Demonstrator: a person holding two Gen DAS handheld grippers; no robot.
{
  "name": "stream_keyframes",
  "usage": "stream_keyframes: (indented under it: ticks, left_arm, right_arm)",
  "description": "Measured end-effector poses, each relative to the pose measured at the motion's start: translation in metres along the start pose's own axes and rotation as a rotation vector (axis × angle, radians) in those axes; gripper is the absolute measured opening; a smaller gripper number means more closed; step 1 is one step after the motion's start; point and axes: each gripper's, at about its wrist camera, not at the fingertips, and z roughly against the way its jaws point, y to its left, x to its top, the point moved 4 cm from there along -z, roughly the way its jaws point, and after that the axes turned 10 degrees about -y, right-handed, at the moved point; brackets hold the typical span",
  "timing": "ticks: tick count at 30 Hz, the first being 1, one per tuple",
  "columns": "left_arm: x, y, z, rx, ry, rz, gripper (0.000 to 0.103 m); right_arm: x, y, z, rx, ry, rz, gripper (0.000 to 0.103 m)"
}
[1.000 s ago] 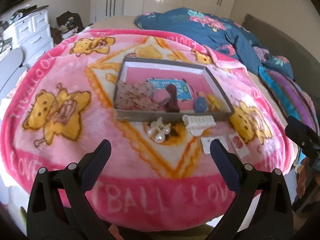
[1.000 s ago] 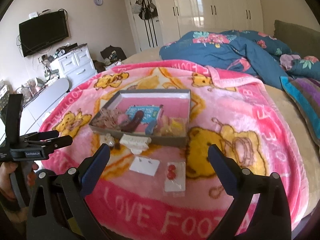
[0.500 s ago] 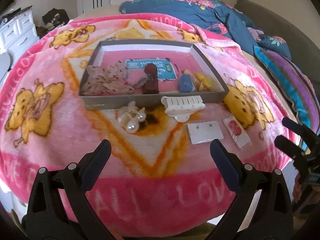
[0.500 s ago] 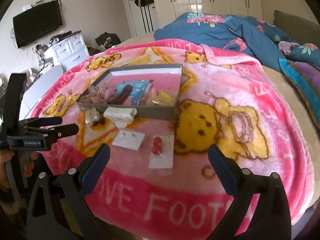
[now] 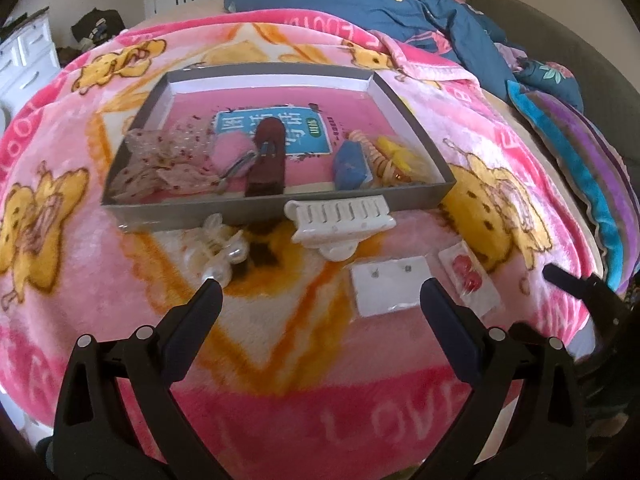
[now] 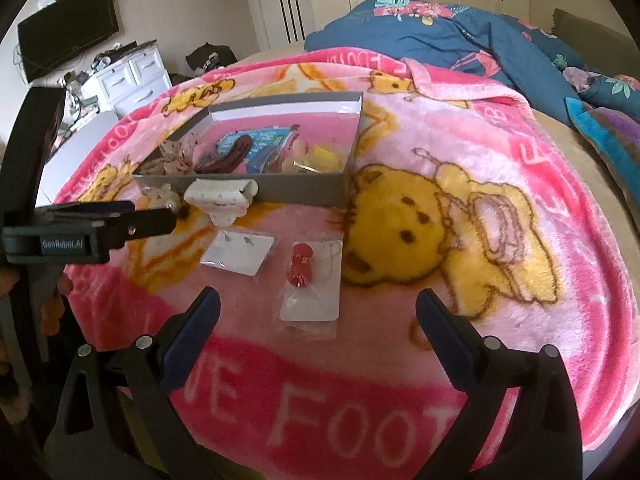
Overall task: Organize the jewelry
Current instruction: 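Move the left tool toward the white comb clip while the right tool approaches the red earring bag, then grasp the white comb clip with the left tool while the right tool grasps the earring bag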
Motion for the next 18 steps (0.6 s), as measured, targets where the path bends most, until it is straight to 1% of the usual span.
stream_keyframes:
  ticks: [5,9,11,16,18]
  left_arm:
    - [0.007,-0.006,-0.018,-0.017,0.011,0.025,0.093]
    - [0.011,-0.007,-0.033,-0.014,0.026,0.051,0.093]
    - [0.012,-0.007,-0.039,0.003,0.029,0.045,0.093]
    - [0.016,-0.008,-0.050,0.007,0.039,0.053,0.093]
    - [0.017,-0.008,-0.055,0.007,0.043,0.057,0.093]
  right_arm:
    - [-0.006,0.000,-0.010,0.000,0.018,0.002,0.098]
    - [-0.007,-0.001,-0.014,0.000,0.023,-0.002,0.097]
    - [-0.007,-0.001,-0.019,0.001,0.030,-0.001,0.098]
    - [-0.009,0.002,-0.029,-0.004,0.039,0.015,0.097]
    - [-0.010,0.003,-0.035,-0.005,0.049,0.020,0.089]
